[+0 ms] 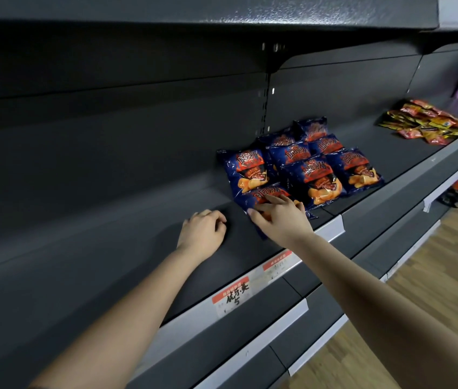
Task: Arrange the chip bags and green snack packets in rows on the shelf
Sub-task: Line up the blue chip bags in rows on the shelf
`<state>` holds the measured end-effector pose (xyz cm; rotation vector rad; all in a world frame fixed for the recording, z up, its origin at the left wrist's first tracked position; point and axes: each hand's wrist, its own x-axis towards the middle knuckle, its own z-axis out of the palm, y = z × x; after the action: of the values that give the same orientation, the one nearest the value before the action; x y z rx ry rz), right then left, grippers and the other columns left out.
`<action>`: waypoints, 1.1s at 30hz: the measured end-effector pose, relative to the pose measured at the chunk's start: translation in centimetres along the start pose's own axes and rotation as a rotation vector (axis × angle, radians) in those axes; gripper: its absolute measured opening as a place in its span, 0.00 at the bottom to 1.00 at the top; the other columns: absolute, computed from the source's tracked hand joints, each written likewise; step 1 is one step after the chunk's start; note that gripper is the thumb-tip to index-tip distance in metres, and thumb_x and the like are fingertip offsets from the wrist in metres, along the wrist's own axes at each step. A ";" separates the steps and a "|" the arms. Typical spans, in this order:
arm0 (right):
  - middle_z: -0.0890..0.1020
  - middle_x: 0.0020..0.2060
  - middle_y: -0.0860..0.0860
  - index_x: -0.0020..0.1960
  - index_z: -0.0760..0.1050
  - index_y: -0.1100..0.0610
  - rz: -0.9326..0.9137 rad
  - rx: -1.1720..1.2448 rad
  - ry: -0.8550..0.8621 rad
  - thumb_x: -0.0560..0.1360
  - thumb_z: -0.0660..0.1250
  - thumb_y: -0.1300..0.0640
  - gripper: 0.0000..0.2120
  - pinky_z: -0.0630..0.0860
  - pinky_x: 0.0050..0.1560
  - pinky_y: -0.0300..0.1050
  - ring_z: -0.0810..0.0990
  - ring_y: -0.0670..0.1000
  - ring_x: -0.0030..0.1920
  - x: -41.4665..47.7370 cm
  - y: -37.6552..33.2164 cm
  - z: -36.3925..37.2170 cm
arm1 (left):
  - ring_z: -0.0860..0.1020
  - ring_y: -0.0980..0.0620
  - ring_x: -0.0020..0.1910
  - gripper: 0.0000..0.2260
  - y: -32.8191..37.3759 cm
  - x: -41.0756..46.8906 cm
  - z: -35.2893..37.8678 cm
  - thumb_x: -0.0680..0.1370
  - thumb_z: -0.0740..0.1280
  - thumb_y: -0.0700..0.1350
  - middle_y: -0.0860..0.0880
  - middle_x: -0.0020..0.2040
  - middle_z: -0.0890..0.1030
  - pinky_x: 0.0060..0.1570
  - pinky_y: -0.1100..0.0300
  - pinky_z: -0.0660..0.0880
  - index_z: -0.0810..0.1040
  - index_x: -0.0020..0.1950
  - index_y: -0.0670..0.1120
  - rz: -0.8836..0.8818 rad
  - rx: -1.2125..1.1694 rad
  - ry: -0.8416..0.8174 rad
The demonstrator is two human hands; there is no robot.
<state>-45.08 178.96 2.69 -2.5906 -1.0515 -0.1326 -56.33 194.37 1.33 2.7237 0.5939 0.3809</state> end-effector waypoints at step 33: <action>0.60 0.74 0.55 0.72 0.61 0.41 0.050 0.020 0.242 0.72 0.64 0.40 0.30 0.66 0.60 0.60 0.66 0.65 0.65 3.9 1.9 2.7 | 0.61 0.45 0.71 0.21 0.7 5.5 3.9 0.80 0.54 0.53 0.47 0.72 0.67 0.69 0.50 0.57 0.65 0.72 0.50 -0.125 0.157 0.001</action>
<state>-41.06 181.20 0.47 -2.5024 -0.8958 -0.4099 -50.00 195.20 -0.98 2.8157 0.8217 0.3162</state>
